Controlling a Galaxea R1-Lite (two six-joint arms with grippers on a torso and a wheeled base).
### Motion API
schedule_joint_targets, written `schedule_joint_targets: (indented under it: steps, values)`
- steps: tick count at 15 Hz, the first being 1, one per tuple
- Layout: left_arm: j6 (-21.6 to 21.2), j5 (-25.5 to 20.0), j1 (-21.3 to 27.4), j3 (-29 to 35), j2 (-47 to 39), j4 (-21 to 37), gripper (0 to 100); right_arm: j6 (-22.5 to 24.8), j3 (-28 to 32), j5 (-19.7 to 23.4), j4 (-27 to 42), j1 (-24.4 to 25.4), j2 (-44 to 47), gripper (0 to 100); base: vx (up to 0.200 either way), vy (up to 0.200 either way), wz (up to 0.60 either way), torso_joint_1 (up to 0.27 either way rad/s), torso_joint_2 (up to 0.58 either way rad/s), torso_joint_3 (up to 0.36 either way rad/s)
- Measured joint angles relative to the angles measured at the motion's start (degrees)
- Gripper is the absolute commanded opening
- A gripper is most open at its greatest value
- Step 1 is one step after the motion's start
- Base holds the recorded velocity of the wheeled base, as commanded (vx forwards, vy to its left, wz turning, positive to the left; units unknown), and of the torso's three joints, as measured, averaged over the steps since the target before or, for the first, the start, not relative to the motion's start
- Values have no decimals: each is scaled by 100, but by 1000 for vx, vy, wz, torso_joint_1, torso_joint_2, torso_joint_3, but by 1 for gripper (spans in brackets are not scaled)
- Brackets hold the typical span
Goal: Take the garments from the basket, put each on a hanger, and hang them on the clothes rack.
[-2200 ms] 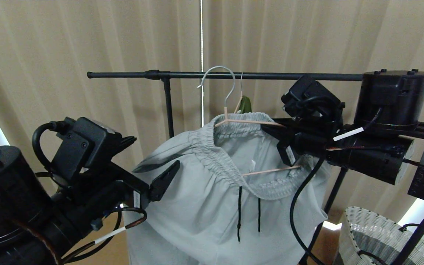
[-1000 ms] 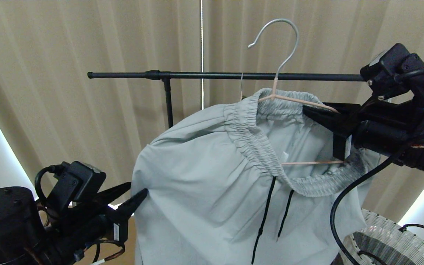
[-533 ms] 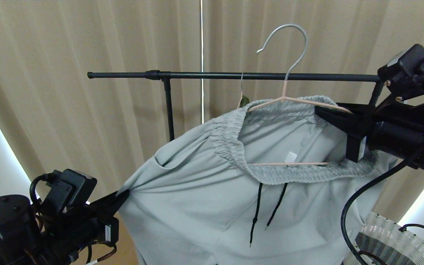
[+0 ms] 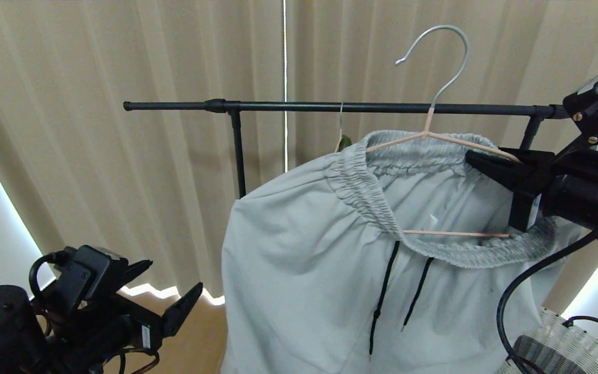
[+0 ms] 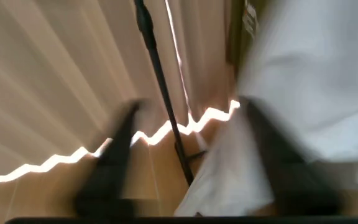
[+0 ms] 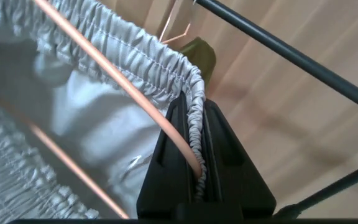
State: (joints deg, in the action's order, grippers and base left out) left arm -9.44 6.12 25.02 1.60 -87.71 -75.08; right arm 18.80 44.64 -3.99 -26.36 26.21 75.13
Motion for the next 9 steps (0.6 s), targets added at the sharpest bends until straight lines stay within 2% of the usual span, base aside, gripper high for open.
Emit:
schedule_joint_targets:
  steps: [4,7,9]
  values:
    - [-239,1,251,-146,244,-992,100,20,15,-193,71,-286,28,0,0,0,0,0,0,0]
    - [-268,-5,347,-152,601,-1100,100,30,67,-360,249,-466,12,0,0,0,0,0,0,0]
    - [-597,6,401,-157,795,-1080,100,35,76,-364,569,-607,-79,0,0,0,0,0,0,0]
